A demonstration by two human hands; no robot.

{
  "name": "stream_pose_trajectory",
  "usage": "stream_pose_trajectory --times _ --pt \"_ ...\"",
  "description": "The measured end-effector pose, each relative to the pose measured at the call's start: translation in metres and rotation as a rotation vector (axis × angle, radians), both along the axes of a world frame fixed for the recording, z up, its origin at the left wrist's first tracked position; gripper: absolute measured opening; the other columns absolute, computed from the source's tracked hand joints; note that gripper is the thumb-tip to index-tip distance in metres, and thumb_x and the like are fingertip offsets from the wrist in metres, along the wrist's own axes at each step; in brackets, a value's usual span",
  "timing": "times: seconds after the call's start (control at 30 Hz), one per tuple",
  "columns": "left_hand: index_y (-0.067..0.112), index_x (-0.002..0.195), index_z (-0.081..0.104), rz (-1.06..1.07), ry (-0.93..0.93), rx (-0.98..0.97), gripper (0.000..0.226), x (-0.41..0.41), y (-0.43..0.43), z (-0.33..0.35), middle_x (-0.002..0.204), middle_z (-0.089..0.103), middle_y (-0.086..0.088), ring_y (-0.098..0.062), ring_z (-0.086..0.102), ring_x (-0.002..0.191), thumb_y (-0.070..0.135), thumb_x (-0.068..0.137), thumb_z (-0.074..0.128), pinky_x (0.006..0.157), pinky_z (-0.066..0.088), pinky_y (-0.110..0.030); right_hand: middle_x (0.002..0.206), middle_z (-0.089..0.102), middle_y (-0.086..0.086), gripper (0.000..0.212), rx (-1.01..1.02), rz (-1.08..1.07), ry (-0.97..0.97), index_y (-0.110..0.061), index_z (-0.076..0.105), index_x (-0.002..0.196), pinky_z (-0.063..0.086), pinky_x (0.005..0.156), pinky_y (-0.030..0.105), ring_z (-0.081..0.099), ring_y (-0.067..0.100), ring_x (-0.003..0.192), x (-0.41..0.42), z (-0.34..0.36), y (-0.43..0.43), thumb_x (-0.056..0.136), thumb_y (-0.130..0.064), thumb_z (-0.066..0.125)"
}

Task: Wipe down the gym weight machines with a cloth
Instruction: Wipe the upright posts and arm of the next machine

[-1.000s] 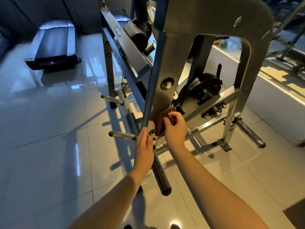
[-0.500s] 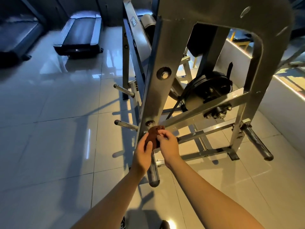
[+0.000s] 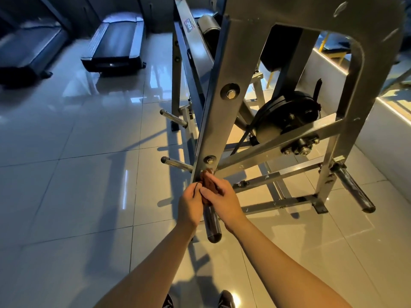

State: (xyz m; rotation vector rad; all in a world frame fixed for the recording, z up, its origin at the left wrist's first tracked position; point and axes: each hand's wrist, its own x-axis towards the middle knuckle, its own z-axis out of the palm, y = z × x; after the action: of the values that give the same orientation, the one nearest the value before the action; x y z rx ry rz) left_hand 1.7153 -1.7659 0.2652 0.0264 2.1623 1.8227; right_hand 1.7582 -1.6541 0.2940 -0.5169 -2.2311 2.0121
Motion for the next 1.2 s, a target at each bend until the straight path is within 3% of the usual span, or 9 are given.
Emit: stream_pose_trajectory --times 0.13,0.27,0.37,0.43,0.57,0.73,0.87,1.07,1.2 --pt "0.022 0.130 0.061 -0.065 -0.099 0.176 0.028 -0.017 -0.003 0.015 0.122 0.069 -0.004 -0.021 0.065 0.118 0.022 0.109 0.042 0.103 0.053 -0.039 0.121 0.060 -0.002 0.038 0.067 -0.205 0.018 -0.025 0.066 0.133 0.049 0.106 0.035 0.057 0.014 0.115 -0.031 0.009 -0.003 0.096 -0.017 0.065" --pt "0.023 0.151 0.040 -0.097 -0.105 0.276 0.049 -0.031 -0.018 0.009 0.148 0.051 -0.002 -0.019 0.051 0.136 0.023 0.103 0.050 0.110 0.047 -0.041 0.115 0.067 0.002 0.038 0.052 -0.270 -0.029 -0.033 0.069 0.126 0.054 0.099 0.043 0.064 0.018 0.109 -0.049 -0.008 -0.025 0.093 -0.047 0.058" --pt "0.031 0.138 0.051 -0.170 -0.091 0.221 0.040 -0.031 -0.038 -0.006 0.142 0.055 -0.002 -0.021 0.053 0.133 0.029 0.098 0.054 0.104 0.052 -0.037 0.105 0.071 0.008 0.033 -0.047 -0.290 -0.035 -0.029 0.075 0.115 0.058 0.091 0.043 0.068 0.019 0.100 -0.044 -0.024 -0.050 0.098 -0.045 0.051" --pt "0.038 0.127 0.056 -0.214 -0.132 0.178 0.028 -0.032 -0.054 -0.017 0.139 0.056 -0.001 -0.019 0.055 0.130 0.026 0.102 0.052 0.096 0.054 -0.027 0.116 0.069 0.007 0.031 -0.152 -0.312 -0.086 -0.031 0.073 0.120 0.058 0.091 0.038 0.066 0.019 0.107 -0.041 -0.030 -0.067 0.103 -0.039 0.048" --pt "0.048 0.132 0.049 -0.283 -0.218 0.116 0.034 -0.039 -0.087 -0.045 0.145 0.050 0.005 -0.014 0.051 0.132 0.047 0.098 0.052 0.103 0.049 -0.031 0.125 0.067 0.006 0.034 -0.345 -0.369 -0.145 -0.022 0.071 0.123 0.058 0.094 0.033 0.066 0.017 0.111 -0.037 -0.047 -0.095 0.106 -0.010 0.043" --pt "0.034 0.147 0.043 -0.210 -0.238 -0.034 0.050 -0.034 -0.103 -0.080 0.143 0.044 0.004 -0.016 0.054 0.124 0.052 0.101 0.048 0.090 0.049 -0.028 0.126 0.066 0.003 0.035 -0.282 -0.397 -0.185 -0.027 0.074 0.113 0.056 0.099 0.038 0.064 0.016 0.112 -0.033 -0.079 -0.125 0.099 -0.005 0.050" --pt "0.022 0.134 0.056 -0.136 -0.236 -0.072 0.038 -0.032 -0.110 -0.109 0.118 0.068 -0.004 -0.015 0.066 0.105 0.044 0.106 0.043 0.078 0.052 -0.024 0.130 0.063 -0.001 0.040 -0.134 -0.320 -0.147 -0.033 0.072 0.121 0.054 0.101 0.044 0.061 0.017 0.117 -0.032 -0.123 -0.136 0.093 -0.012 0.055" --pt "0.027 0.139 0.055 -0.142 -0.261 -0.040 0.034 -0.028 -0.110 -0.160 0.126 0.066 -0.002 -0.020 0.065 0.115 0.029 0.106 0.049 0.100 0.055 -0.045 0.124 0.062 -0.008 0.028 -0.101 -0.319 -0.163 -0.056 0.067 0.112 0.054 0.098 0.053 0.062 0.021 0.114 -0.028 -0.176 -0.134 0.094 -0.035 0.059" --pt "0.030 0.134 0.058 -0.151 -0.287 -0.009 0.033 -0.027 -0.109 -0.187 0.128 0.064 -0.001 -0.022 0.064 0.118 0.016 0.105 0.049 0.100 0.055 -0.046 0.121 0.061 -0.010 0.031 -0.016 -0.296 -0.177 -0.045 0.067 0.122 0.055 0.099 0.048 0.061 0.017 0.113 -0.025 -0.208 -0.128 0.094 -0.031 0.064"
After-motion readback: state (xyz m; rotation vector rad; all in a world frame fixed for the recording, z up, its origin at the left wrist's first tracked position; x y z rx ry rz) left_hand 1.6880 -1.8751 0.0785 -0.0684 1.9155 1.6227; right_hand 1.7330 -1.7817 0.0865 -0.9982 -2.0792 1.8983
